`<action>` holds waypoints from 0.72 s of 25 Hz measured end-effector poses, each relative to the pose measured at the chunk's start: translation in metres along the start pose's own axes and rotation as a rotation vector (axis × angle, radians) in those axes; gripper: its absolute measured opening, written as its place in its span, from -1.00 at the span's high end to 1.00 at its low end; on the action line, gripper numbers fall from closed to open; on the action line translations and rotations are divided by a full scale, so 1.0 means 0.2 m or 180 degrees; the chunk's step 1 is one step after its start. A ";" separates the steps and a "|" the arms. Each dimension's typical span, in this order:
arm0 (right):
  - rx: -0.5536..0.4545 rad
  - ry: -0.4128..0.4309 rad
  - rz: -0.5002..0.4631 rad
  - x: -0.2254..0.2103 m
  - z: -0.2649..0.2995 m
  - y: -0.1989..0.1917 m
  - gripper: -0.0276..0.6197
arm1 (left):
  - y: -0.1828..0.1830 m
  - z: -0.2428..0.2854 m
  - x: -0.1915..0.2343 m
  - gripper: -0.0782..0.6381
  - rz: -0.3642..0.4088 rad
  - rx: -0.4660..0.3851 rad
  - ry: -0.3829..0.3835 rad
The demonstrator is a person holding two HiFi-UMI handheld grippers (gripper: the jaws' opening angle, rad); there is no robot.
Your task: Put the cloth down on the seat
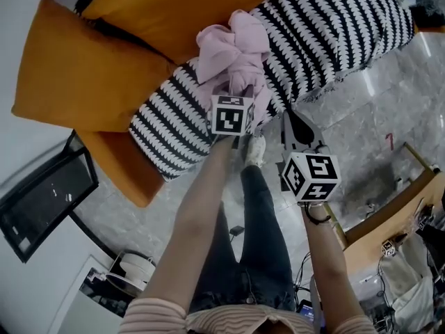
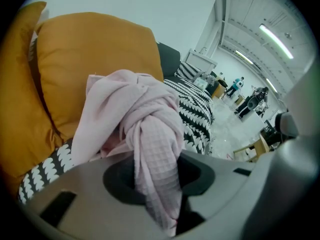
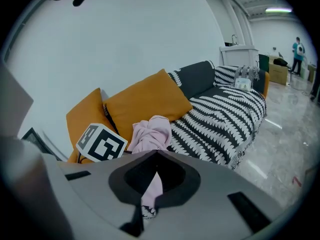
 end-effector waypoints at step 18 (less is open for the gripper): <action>0.0044 -0.0063 0.0029 0.01 0.05 -0.03 0.90 | -0.01 0.07 0.05 0.34 0.0031 0.0139 -0.0032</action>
Point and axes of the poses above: the fingertips, and each gripper's own axes: z forward along the fingers, x to its left, y out of its top, the point moved 2 cm from there along -z, backward along the fingers, and after that the axes turned 4 degrees about x, right-handed, at the moved point
